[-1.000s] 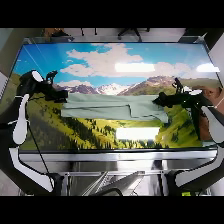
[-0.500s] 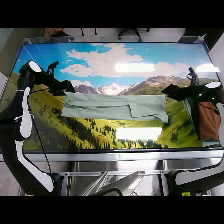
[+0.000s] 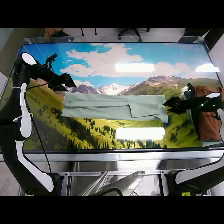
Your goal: Fold the shirts.
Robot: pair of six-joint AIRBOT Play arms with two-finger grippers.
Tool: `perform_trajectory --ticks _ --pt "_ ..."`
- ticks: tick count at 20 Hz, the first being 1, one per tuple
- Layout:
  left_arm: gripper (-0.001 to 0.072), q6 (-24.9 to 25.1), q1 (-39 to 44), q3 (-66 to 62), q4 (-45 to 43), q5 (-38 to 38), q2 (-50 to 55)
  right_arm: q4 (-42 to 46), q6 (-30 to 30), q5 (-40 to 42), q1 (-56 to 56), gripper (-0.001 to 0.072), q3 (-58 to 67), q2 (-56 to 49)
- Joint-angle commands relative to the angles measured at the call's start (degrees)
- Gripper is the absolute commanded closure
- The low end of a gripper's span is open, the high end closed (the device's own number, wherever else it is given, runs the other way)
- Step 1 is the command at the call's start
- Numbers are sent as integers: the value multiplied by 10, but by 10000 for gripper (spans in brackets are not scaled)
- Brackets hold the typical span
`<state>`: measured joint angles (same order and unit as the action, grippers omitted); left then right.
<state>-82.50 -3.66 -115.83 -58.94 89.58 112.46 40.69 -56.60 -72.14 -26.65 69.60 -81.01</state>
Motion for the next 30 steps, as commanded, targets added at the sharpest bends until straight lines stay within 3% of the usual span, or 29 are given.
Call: perform_trajectory --ticks 1,10,11,12,14,15,20,25,27,30 --pt "6 -1 2 -2 7 10 0 -37 29 -3 6 12 -4 -25" --pt "6 -1 61 -2 7 0 0 -63 56 -25 56 28 -3 -50" --pt "7 -1 73 -2 7 -5 0 -63 57 -26 57 240 -3 -50" --pt "52 -1 85 -2 7 -12 0 -63 59 -30 57 532 1 -50" --pt "487 -1 114 -1 5 -32 2 -63 58 -37 58 694 9 -41" --pt "697 -1 131 -1 5 -44 8 -63 54 -37 58 693 16 -30" --pt "692 -23 258 -1 8 -115 76 -62 6 -98 61 694 95 24" --pt "691 -48 394 -2 7 -275 132 -64 -50 -174 79 694 175 75" --pt "692 -65 425 -2 7 -338 145 -64 -61 -194 100 694 189 95" --pt "692 -65 441 -2 7 -369 152 -63 -76 -196 127 694 189 126"
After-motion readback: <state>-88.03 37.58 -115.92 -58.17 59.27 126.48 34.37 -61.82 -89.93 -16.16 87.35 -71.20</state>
